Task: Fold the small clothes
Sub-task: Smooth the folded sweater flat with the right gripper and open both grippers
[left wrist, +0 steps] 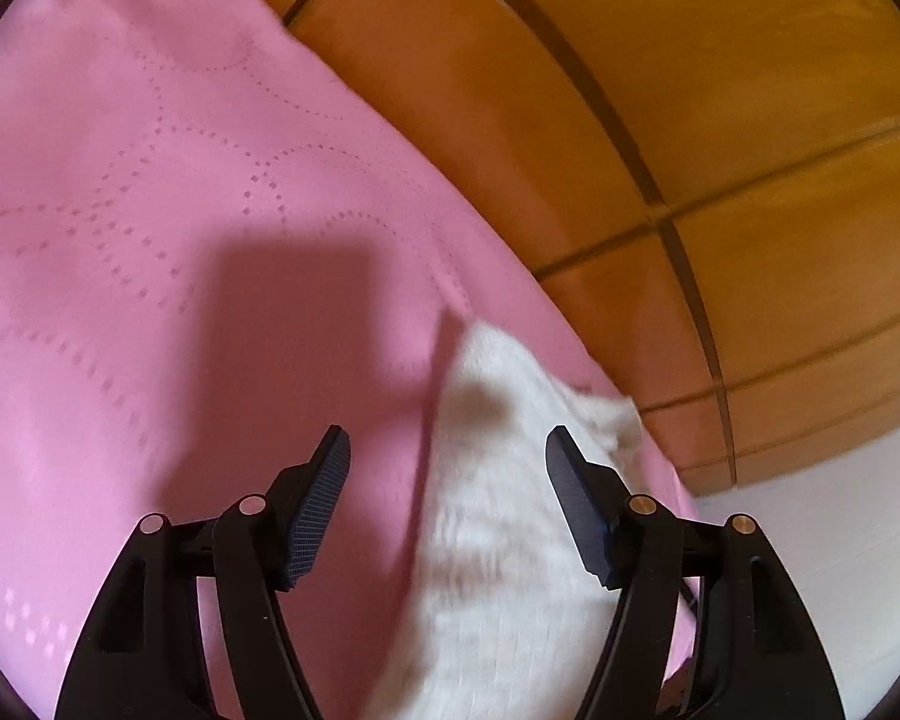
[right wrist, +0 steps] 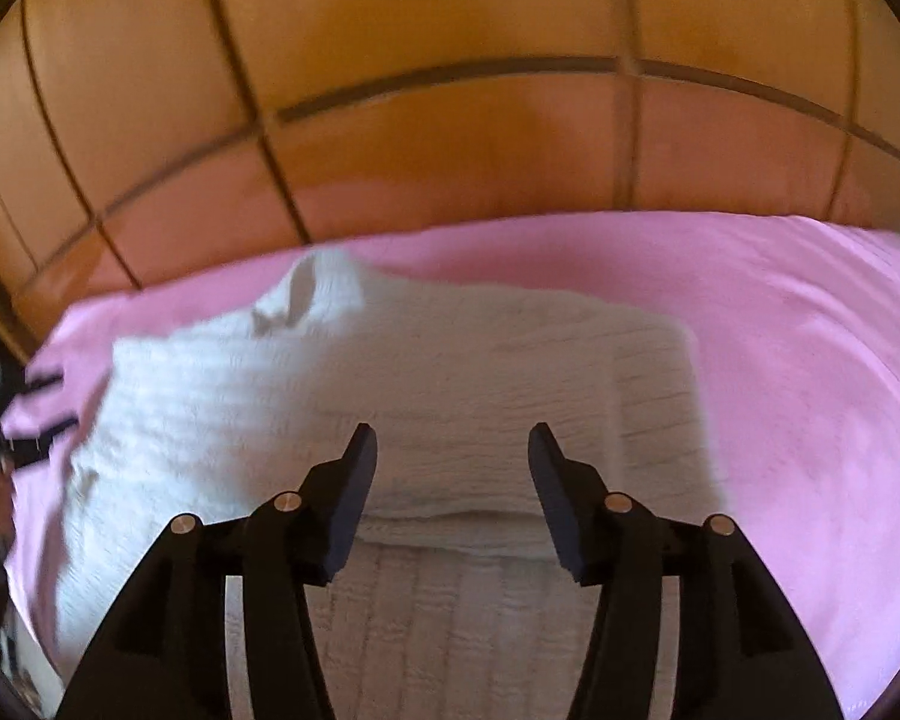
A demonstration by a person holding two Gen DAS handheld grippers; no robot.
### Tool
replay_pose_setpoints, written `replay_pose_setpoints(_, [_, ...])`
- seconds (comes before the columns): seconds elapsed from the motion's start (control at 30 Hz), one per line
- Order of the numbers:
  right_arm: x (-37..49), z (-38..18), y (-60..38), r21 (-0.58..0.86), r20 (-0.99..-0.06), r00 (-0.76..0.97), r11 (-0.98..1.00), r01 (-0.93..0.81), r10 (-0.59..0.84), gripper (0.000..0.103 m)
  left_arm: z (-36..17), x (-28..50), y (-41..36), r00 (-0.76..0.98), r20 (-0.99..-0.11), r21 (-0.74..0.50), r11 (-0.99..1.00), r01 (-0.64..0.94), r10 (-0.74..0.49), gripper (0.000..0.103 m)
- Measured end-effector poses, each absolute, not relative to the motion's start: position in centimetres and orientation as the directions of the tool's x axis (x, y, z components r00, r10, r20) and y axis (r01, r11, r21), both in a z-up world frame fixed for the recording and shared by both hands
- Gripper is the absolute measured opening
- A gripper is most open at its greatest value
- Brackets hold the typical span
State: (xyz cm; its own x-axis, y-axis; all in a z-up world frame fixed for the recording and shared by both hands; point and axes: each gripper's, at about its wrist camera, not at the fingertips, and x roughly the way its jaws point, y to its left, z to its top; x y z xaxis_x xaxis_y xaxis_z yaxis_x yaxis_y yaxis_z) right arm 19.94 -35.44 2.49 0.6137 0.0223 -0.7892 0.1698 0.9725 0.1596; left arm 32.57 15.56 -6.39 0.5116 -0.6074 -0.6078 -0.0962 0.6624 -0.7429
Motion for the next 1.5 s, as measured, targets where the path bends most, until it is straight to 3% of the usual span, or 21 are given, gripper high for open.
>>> replay_pose_setpoints(0.3, [20.6, -0.3, -35.0, 0.135, -0.812, 0.584, 0.976, 0.174, 0.008, 0.055, -9.2, 37.2, 10.9, 0.423, -0.610, -0.761, 0.645, -0.075, -0.670, 0.065])
replay_pose_setpoints(0.33, [20.6, -0.4, -35.0, 0.134, -0.811, 0.585, 0.976, 0.172, 0.008, 0.055, -9.5, 37.4, 10.6, 0.424, -0.606, -0.764, 0.641, -0.073, -0.673, 0.056])
replay_pose_setpoints(0.37, [20.5, -0.4, -35.0, 0.134, -0.810, 0.586, 0.976, 0.171, 0.008, 0.055, -9.4, 37.4, 10.1, 0.424, -0.600, -0.765, 0.642, -0.056, -0.678, 0.030])
replay_pose_setpoints(0.4, [20.3, -0.3, -35.2, 0.132, -0.810, 0.586, 0.977, 0.170, 0.007, 0.055, -9.1, 37.3, 9.9, 0.427, -0.601, -0.759, 0.650, -0.040, -0.675, 0.020])
replay_pose_setpoints(0.47, [20.2, -0.2, -35.0, 0.123, -0.810, 0.587, 0.979, 0.165, 0.003, 0.055, -7.1, 36.2, 9.3, 0.487, -0.582, -0.729, 0.683, 0.042, -0.651, 0.015])
replay_pose_setpoints(0.53, [20.2, -0.3, -34.7, 0.107, -0.811, 0.586, 0.982, 0.156, -0.005, 0.055, -4.9, 34.6, 8.8, 0.548, -0.581, -0.662, 0.741, 0.111, -0.601, 0.014])
replay_pose_setpoints(0.6, [20.3, -0.7, -34.2, 0.087, -0.811, 0.585, 0.984, 0.152, -0.019, 0.055, -4.1, 33.9, 7.9, 0.578, -0.634, -0.546, 0.826, 0.135, -0.514, 0.014])
replay_pose_setpoints(0.67, [20.6, -1.1, -33.7, 0.061, -0.810, 0.584, 0.986, 0.155, -0.041, 0.056, -5.2, 34.7, 6.5, 0.551, -0.745, -0.391, 0.915, 0.096, -0.376, 0.015])
replay_pose_setpoints(0.73, [20.9, -1.4, -33.3, 0.032, -0.812, 0.580, 0.987, 0.158, -0.067, 0.056, -7.1, 35.6, 5.4, 0.497, -0.829, -0.260, 0.964, 0.062, -0.256, 0.024])
replay_pose_setpoints(0.77, [21.1, -1.5, -33.3, 0.029, -0.812, 0.580, 0.987, 0.161, -0.070, 0.056, -7.3, 35.5, 5.2, 0.504, -0.832, -0.242, 0.969, 0.050, -0.234, 0.028])
replay_pose_setpoints(0.93, [20.9, -1.8, -33.9, 0.070, -0.803, 0.593, 0.982, 0.174, -0.048, 0.057, -4.1, 32.0, 5.3, 0.613, -0.772, -0.202, 0.979, 0.016, -0.170, 0.028])
replay_pose_setpoints(1.03, [20.8, -1.9, -33.9, 0.078, -0.798, 0.601, 0.981, 0.177, -0.045, 0.057, -2.8, 28.9, 4.2, 0.651, -0.731, -0.194, 0.977, 0.087, -0.203, 0.039])
replay_pose_setpoints(1.2, [20.5, -1.9, -33.9, 0.082, -0.787, 0.615, 0.980, 0.180, -0.047, 0.057, -7.2, 26.9, 2.2, 0.560, -0.814, -0.099, 0.986, 0.132, -0.156, 0.040])
replay_pose_setpoints(1.37, [20.4, -1.9, -34.0, 0.089, -0.783, 0.621, 0.979, 0.181, -0.043, 0.058, -5.9, 25.8, 1.7, 0.607, -0.784, -0.082, 0.992, 0.101, -0.126, 0.040])
replay_pose_setpoints(1.5, [20.4, -1.8, -33.9, 0.090, -0.781, 0.623, 0.980, 0.179, -0.042, 0.060, -3.9, 23.5, 2.2, 0.648, -0.748, -0.095, 0.990, 0.105, -0.140, 0.055])
